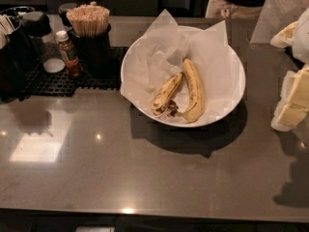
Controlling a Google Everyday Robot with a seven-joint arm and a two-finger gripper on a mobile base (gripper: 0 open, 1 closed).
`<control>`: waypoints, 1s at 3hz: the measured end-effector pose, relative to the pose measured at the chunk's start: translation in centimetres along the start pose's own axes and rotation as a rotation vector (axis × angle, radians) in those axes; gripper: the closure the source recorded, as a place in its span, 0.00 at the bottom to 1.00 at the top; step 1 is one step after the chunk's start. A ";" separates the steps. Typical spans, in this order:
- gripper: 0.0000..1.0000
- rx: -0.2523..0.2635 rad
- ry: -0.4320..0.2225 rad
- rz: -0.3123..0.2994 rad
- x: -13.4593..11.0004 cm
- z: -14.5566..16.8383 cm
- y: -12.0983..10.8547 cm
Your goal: Pick banana from white bowl
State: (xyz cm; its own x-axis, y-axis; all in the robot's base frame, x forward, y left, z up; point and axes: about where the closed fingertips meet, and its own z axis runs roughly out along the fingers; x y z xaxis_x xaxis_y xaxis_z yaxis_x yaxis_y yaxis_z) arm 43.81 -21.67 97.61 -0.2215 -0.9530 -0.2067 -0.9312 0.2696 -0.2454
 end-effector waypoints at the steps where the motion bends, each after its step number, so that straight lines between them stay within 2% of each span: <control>1: 0.00 0.000 0.000 0.000 0.0 0.0 0.0; 2: 0.00 -0.013 -0.037 -0.086 -2.4 0.1 0.7; 3: 0.00 -0.024 -0.097 -0.262 -7.2 -0.8 2.6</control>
Offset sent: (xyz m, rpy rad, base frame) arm -0.0029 0.0609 0.0007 0.0303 0.0007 0.2363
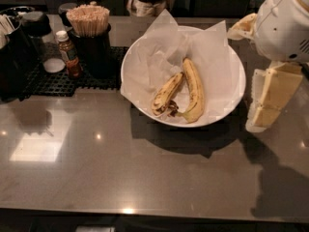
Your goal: Pick banana from white bowl
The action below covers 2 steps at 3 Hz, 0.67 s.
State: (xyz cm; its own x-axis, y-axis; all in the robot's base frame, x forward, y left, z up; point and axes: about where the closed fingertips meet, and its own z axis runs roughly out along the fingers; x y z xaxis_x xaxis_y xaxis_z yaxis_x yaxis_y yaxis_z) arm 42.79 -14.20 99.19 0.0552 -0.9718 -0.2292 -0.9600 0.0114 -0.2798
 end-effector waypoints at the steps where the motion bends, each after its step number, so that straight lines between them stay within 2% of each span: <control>1: 0.00 -0.002 -0.036 -0.155 -4.3 -0.7 0.7; 2: 0.00 0.003 -0.026 -0.214 -6.1 -0.9 0.5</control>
Offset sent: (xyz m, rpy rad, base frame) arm -0.0033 0.0702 0.0136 -0.0721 -0.0255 0.2501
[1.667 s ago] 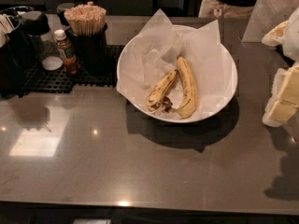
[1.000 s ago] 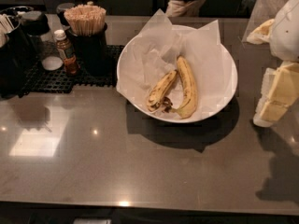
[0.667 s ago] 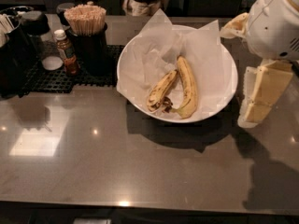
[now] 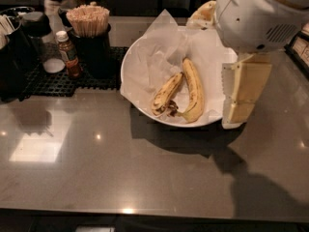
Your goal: Pick banana from white bowl
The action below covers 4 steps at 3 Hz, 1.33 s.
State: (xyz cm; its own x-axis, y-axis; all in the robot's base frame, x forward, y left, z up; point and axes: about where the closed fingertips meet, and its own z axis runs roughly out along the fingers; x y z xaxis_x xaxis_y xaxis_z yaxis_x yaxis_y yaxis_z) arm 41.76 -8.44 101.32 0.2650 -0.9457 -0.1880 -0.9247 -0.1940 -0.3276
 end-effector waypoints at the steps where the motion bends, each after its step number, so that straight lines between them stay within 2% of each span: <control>1: 0.00 0.020 0.000 -0.005 -0.4 -0.7 0.0; 2: 0.00 0.066 -0.044 0.020 -0.5 -1.1 -0.2; 3: 0.00 0.087 -0.125 -0.018 -1.8 -0.8 -1.2; 4: 0.00 0.063 -0.184 -0.088 -3.5 0.7 -3.1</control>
Offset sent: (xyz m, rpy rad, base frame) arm 0.0049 -0.0054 0.0027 0.1808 -0.0562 -0.0603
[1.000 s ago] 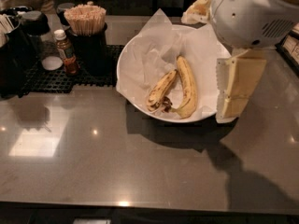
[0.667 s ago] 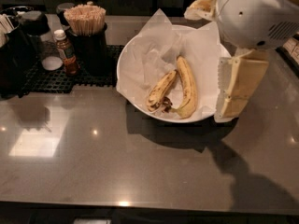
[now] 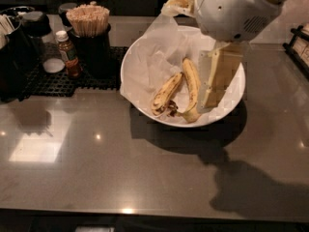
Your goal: Pick banana from white bowl
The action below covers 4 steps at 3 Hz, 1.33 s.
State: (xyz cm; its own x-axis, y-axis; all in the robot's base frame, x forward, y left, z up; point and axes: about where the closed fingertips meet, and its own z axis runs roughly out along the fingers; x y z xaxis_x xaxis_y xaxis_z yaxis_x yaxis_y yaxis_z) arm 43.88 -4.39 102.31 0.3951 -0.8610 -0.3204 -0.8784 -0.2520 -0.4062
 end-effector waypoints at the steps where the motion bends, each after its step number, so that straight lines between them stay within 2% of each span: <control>1: 0.00 -0.069 -0.034 -0.045 -0.5 3.3 -1.4; 3: 0.00 -0.195 -0.031 0.001 1.9 9.4 -1.7; 4: 0.00 -0.234 -0.006 0.026 3.5 11.5 -1.7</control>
Offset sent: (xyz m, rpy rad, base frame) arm 0.0570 0.0369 -0.0935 -0.0557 0.2165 0.1043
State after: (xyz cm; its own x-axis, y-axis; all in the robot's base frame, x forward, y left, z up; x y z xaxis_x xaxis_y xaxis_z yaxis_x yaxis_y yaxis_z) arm 49.80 -1.87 92.05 0.3725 -0.8662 -0.3331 -0.9264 -0.3259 -0.1885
